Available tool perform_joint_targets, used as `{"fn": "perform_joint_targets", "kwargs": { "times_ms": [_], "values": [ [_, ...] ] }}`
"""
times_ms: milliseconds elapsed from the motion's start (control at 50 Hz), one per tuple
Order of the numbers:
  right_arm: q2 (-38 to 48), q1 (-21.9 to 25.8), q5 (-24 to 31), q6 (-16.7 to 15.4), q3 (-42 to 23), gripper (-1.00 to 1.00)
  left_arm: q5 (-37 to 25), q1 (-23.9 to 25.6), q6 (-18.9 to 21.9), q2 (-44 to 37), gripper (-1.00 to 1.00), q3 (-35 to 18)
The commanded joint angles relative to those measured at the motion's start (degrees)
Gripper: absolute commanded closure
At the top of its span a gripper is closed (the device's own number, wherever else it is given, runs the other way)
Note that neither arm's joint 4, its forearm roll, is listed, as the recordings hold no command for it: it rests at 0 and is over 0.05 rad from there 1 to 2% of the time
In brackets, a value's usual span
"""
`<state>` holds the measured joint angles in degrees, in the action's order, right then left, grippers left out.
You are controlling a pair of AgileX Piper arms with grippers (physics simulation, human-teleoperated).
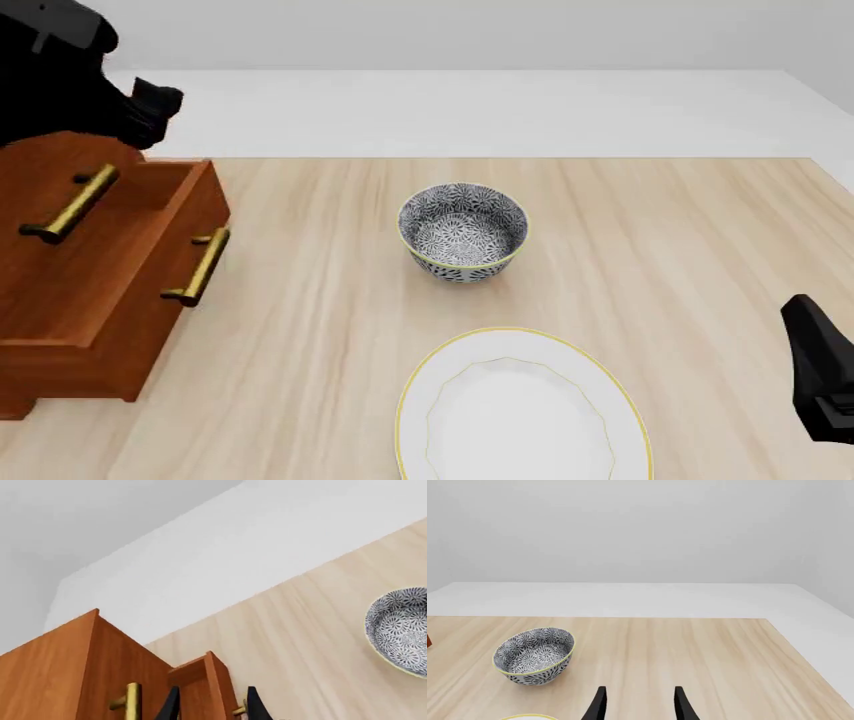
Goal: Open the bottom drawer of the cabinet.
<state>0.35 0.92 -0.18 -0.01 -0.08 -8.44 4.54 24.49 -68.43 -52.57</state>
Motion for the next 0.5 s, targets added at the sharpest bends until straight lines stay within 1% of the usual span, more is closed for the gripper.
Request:
{"fn": "perform_joint_targets", "kwargs": {
  "times_ms": [20,40,80,120,180,200,220,240,300,340,500],
  "values": [
    [0.0,0.0,0.0,0.0,0.0,-1.0,-2.5,-1.5,-9.3,-0.2,-1.0,0.0],
    [0.0,0.0,0.0,0.0,0.0,-1.0,-2.8,-1.0,-10.3,-0.5,-1.0,0.2],
    [0.0,0.0,0.0,0.0,0.0,-1.0,-2.4,-1.9,-10.6,-0.3,-1.0,0.8],
    [0.0,0.0,0.0,0.0,0.0,-1.0,-2.6,-2.3,-13.1,-0.7,-1.0,1.3],
    [0.0,0.0,0.0,0.0,0.0,-1.0,-2.6,-3.1,-14.7,-1.1,-1.0,2.1],
    [0.0,0.0,0.0,0.0,0.0,-1.0,-2.4,-3.5,-14.0,-1.0,-1.0,2.5],
    [0.0,0.0,0.0,0.0,0.0,-1.0,-2.3,-3.3,-14.3,-0.9,-1.0,2.8],
    [0.0,0.0,0.0,0.0,0.0,-1.0,-2.7,-3.6,-15.7,-1.2,-1.0,2.8],
    [0.0,0.0,0.0,0.0,0.0,-1.0,-2.7,-4.6,-16.2,-1.2,-1.0,3.1],
    [0.0,0.0,0.0,0.0,0.0,-1.0,-2.7,-5.5,-15.8,-1.1,-1.0,3.8],
    [0.0,0.0,0.0,0.0,0.0,-1.0,-2.0,-6.4,-18.3,-1.7,-1.0,5.1]
  ]
}}
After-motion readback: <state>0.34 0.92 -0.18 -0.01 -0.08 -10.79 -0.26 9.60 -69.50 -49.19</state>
